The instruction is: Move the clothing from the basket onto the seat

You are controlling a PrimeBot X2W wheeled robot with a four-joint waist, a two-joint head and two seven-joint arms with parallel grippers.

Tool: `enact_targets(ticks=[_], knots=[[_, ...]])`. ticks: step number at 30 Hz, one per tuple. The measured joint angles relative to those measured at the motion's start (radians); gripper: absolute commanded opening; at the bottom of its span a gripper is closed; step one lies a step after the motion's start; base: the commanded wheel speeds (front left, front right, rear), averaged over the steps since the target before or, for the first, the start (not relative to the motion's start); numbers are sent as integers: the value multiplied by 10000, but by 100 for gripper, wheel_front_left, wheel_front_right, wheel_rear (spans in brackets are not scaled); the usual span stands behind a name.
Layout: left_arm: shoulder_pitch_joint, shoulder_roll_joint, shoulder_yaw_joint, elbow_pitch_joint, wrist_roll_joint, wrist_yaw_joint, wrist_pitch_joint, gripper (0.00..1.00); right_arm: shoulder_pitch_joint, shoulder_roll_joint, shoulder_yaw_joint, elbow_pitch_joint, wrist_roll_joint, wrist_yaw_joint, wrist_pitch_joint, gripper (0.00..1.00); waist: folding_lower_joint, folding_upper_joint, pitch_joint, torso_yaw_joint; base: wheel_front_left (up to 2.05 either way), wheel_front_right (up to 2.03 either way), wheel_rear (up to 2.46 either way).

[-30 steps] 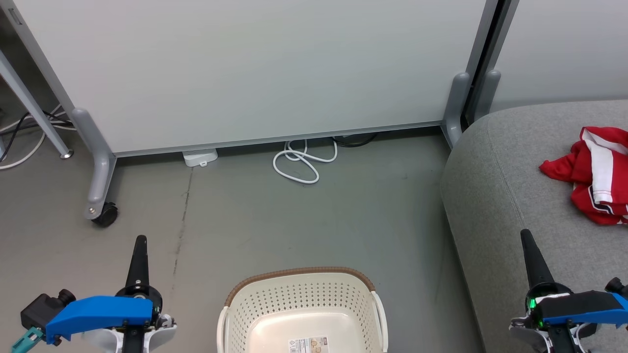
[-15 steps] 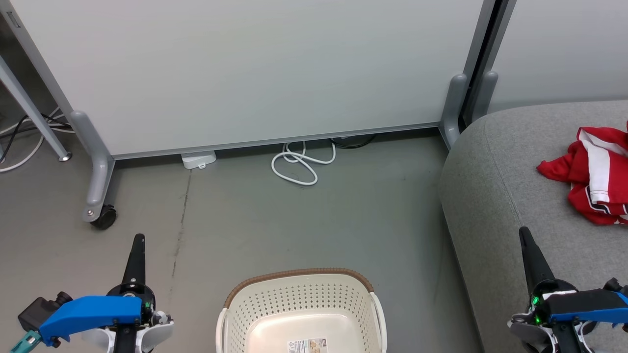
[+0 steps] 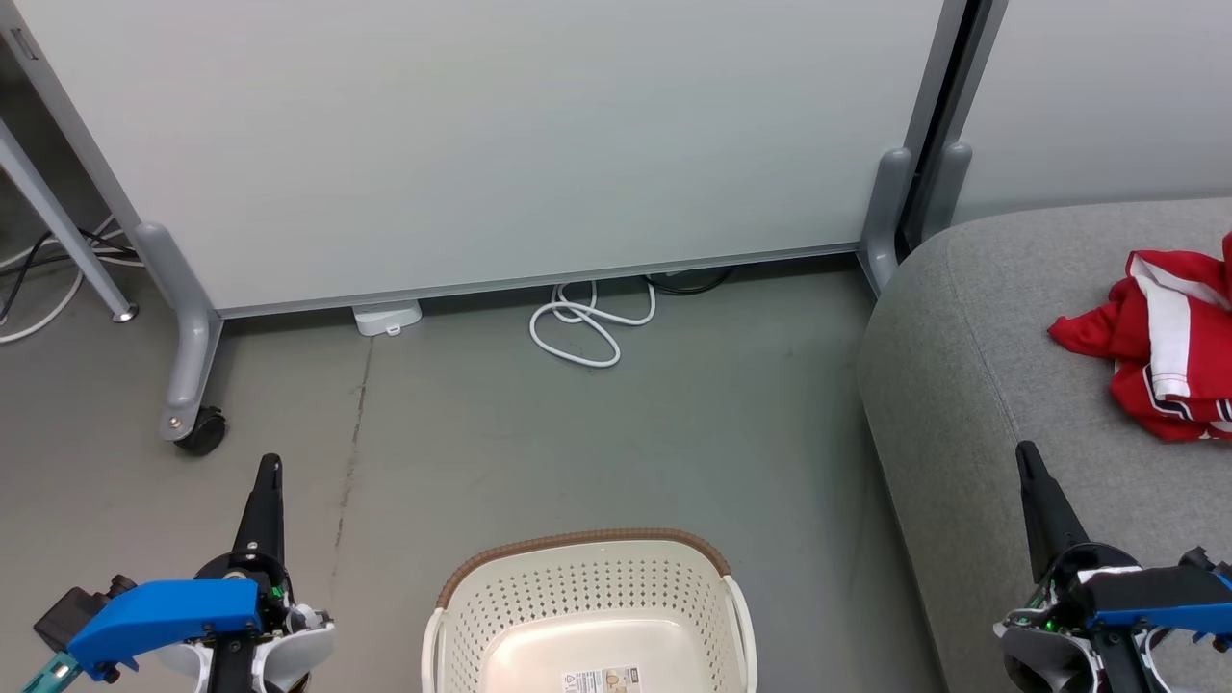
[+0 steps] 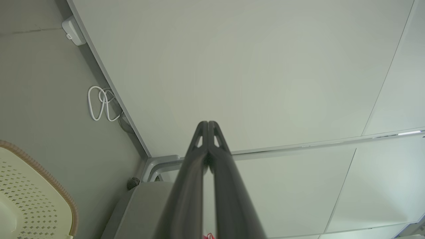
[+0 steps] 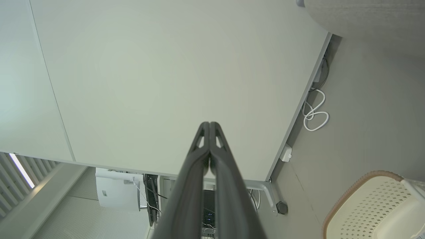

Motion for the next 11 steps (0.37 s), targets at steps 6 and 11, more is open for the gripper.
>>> enact_targets(ticks=[6,11], knots=[[-21,-6,61,-10,-456,-2,113,0,-40,0,-4,8,447,0,98,0,0,0,-20,-20,0,0,0],[-38,-10,107,-19,-819,-4,211,0,-49,-2,-10,15,815,0,207,0,0,0,-37,-37,0,0,0]])
